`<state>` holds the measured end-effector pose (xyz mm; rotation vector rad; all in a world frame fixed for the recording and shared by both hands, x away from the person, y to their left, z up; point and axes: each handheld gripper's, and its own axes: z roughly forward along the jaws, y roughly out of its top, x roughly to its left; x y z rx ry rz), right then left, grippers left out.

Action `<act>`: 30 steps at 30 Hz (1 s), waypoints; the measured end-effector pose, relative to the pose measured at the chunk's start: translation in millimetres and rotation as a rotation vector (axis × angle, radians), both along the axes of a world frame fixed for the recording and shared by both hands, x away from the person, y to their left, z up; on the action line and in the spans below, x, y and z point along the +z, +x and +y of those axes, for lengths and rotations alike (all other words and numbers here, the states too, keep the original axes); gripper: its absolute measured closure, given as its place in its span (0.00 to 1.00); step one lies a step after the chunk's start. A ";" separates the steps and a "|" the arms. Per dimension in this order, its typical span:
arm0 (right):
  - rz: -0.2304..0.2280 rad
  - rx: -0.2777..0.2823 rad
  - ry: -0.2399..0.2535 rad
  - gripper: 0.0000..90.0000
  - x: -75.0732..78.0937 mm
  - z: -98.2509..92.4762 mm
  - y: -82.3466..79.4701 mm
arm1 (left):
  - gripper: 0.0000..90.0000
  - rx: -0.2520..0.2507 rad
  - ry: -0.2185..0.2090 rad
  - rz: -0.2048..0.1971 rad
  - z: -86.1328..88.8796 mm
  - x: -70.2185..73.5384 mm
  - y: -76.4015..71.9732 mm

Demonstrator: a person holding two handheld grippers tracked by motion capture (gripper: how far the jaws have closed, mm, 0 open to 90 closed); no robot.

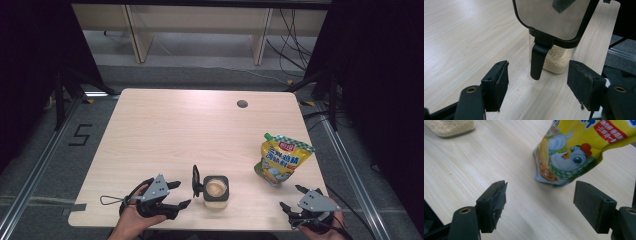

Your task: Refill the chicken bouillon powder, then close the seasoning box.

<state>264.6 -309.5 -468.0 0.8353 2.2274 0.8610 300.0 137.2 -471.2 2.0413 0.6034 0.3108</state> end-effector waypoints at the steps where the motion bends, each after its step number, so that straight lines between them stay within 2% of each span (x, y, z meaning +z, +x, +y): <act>1: 0.005 0.005 0.001 0.30 0.1 0.4 -0.8 | 0.38 0.009 -0.006 0.016 -1.3 1.0 -1.0; 2: 0.006 0.009 0.000 0.30 -0.3 0.9 -1.5 | 0.41 0.007 0.010 0.004 -1.4 2.8 -0.9; 3: 0.016 0.006 0.003 0.30 -0.6 1.6 -2.6 | 0.43 -0.005 0.002 -0.007 -2.7 3.6 -0.3; 4: 0.015 0.006 0.006 0.30 -1.2 2.1 -2.7 | 0.44 0.004 -0.003 0.002 -4.0 4.9 -1.2; 6: 0.012 0.019 0.003 0.30 -1.5 1.8 -2.9 | 0.49 -0.010 0.009 -0.012 -4.9 8.1 -1.0; 7: 0.017 0.018 0.006 0.30 -1.8 2.1 -3.5 | 0.52 -0.004 -0.001 -0.011 -5.5 8.6 -1.6; 9: 0.022 0.012 0.008 0.30 -2.6 2.4 -4.5 | 0.58 -0.013 0.018 -0.018 -4.7 12.0 -1.5; 11: 0.013 0.025 -0.002 0.30 -3.6 2.4 -4.2 | 0.63 0.001 -0.001 -0.011 -5.6 12.9 -3.0; 14: 0.020 0.037 -0.007 0.30 -4.6 3.1 -4.4 | 0.71 -0.013 0.021 -0.043 -3.2 16.3 -2.3; 15: 0.022 0.033 0.001 0.30 -5.2 4.0 -4.8 | 0.75 -0.005 0.009 -0.038 -3.2 16.5 -2.9; 20: 0.030 0.030 -0.001 0.30 -5.9 3.7 -4.8 | 0.91 -0.003 0.017 -0.077 -1.1 23.2 -3.3; 21: 0.027 0.033 -0.008 0.30 -6.2 3.5 -4.1 | 0.93 -0.003 0.016 -0.090 -2.0 24.7 -4.0; 23: 0.025 0.047 -0.011 0.30 -6.8 3.9 -2.9 | 0.94 0.001 0.000 -0.082 -3.9 25.9 -5.1; 24: 0.021 0.047 -0.011 0.31 -7.1 4.4 -2.8 | 0.95 -0.008 0.015 -0.094 -3.6 26.9 -4.4; 25: 0.028 0.036 -0.007 0.31 -7.1 5.0 -3.6 | 0.95 0.002 0.006 -0.082 -4.7 27.2 -5.3; 30: 0.031 0.048 -0.016 0.31 -7.9 4.9 -3.5 | 0.96 -0.015 0.013 -0.094 -8.0 29.6 -3.4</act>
